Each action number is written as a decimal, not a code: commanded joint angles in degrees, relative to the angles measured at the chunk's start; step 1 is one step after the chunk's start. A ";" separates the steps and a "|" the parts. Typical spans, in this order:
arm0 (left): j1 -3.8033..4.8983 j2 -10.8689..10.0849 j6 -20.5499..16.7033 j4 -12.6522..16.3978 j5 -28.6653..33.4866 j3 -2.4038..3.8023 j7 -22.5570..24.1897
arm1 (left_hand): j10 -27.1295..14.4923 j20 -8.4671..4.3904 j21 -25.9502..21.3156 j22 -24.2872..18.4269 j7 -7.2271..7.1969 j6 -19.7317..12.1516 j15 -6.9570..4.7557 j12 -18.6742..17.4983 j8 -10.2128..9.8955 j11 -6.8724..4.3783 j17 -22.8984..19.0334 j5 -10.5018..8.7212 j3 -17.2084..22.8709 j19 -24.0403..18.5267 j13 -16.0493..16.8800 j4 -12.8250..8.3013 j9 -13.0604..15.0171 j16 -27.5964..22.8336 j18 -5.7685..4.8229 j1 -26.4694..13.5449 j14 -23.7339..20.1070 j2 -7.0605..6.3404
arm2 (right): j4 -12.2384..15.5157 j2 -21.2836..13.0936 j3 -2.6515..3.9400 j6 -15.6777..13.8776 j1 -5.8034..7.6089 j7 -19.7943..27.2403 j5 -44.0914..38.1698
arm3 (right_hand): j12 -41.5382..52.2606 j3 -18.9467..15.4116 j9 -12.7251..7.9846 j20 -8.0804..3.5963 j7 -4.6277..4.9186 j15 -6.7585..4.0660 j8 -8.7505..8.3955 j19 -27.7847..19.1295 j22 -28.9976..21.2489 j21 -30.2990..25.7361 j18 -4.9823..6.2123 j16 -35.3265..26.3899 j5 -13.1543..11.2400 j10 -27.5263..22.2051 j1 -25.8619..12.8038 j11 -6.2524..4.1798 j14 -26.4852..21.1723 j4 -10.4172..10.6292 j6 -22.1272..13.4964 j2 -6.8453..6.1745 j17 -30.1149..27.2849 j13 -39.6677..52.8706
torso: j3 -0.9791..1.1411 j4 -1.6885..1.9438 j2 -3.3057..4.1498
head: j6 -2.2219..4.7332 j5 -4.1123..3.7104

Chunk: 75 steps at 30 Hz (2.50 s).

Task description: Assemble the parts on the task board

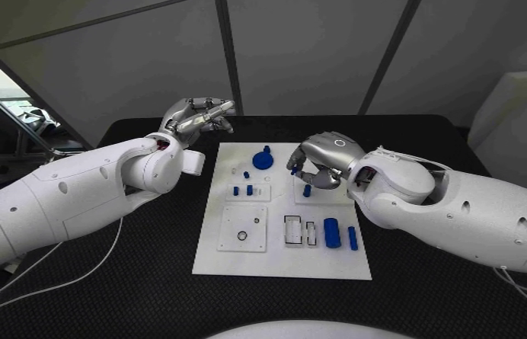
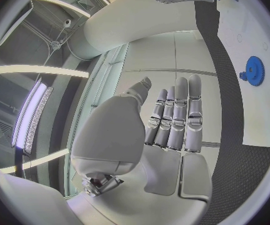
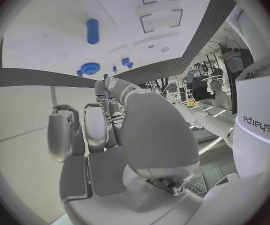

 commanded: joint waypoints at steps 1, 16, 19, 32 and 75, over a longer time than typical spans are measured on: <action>0.08 0.57 -0.81 -0.49 1.11 -0.20 0.63 | -0.68 0.20 -1.82 -1.57 0.00 -0.56 0.15 0.86 0.68 0.12 -1.66 0.03 -0.95 -0.64 -0.01 0.19 0.00 -2.79 -0.75 0.22 -0.29 0.71 | 0.97 1.35 0.01 -1.21 0.10 0.97 1.59 | -0.34 0.30 0.09 0.00 0.11 -0.29 0.11 0.33 6.25 0.33 -1.18 0.25 0.30 0.48 -0.45 0.05 2.43 -0.13 0.30 -0.10 0.01 -0.08 | -0.10 0.09 -0.17 | -0.45 0.85; 0.13 2.13 -1.31 -1.37 1.39 -0.69 0.87 | -1.95 0.82 -6.39 -6.16 0.11 -1.81 0.64 3.43 3.09 0.33 -5.84 0.10 -3.79 -0.94 -0.48 0.97 -0.08 -10.98 -0.75 1.43 0.86 1.81 | -1.99 8.46 -2.11 1.23 -1.57 2.51 2.83 | -0.44 0.34 0.06 0.00 0.17 -0.26 0.02 0.18 6.09 0.22 -1.13 0.14 0.24 0.45 -0.66 0.10 2.40 -0.18 0.24 -0.11 -0.19 -0.10 | -0.10 0.08 -0.13 | -1.66 4.31; 0.14 2.25 -1.42 -1.34 1.40 -0.69 0.83 | -2.00 0.84 -6.59 -6.38 0.11 -1.88 0.66 3.56 3.21 0.34 -6.00 0.10 -3.96 -0.93 -0.51 1.05 -0.09 -11.37 -0.75 1.43 0.99 1.84 | -2.92 9.38 -2.98 1.96 -2.17 2.69 2.13 | -0.49 0.37 0.05 0.00 0.19 -0.25 -0.02 0.13 6.03 0.18 -1.12 0.15 0.24 0.42 -0.72 0.12 2.40 -0.22 0.19 -0.11 -0.19 -0.11 | 0.06 -0.03 0.00 | -1.71 4.99; 0.15 2.91 -3.15 -1.57 0.01 -0.70 0.84 | -1.08 0.13 -4.15 -5.21 -0.24 -2.72 -0.31 6.09 4.11 -0.34 -3.09 0.38 -6.22 2.94 0.06 4.19 -0.15 -10.77 -0.73 -2.49 8.14 1.80 | -5.76 11.59 -4.14 3.92 -3.50 2.79 0.90 | -0.62 0.40 0.01 0.02 0.24 -0.22 -0.13 0.14 6.07 0.20 -1.13 0.19 0.20 0.35 -0.92 0.17 2.40 -0.30 0.10 -0.13 -0.19 -0.14 | 0.02 0.02 0.01 | -2.50 6.06; 0.14 3.17 -5.18 -1.34 -2.91 -0.70 0.03 | -4.27 -0.68 13.28 13.46 -0.70 -6.59 -1.03 20.95 10.77 -1.07 26.93 0.39 -2.15 -0.02 8.79 7.05 -0.04 14.80 -0.78 -8.78 11.24 0.06 | -6.89 12.31 -4.28 8.64 -3.93 3.75 0.83 | -0.77 0.36 -0.01 0.06 0.28 -0.17 -0.24 0.18 6.14 0.26 -1.15 0.30 0.20 0.32 -1.32 0.22 2.41 -0.37 0.05 -0.17 -0.11 -0.15 | -0.01 0.03 -0.04 | -3.62 6.78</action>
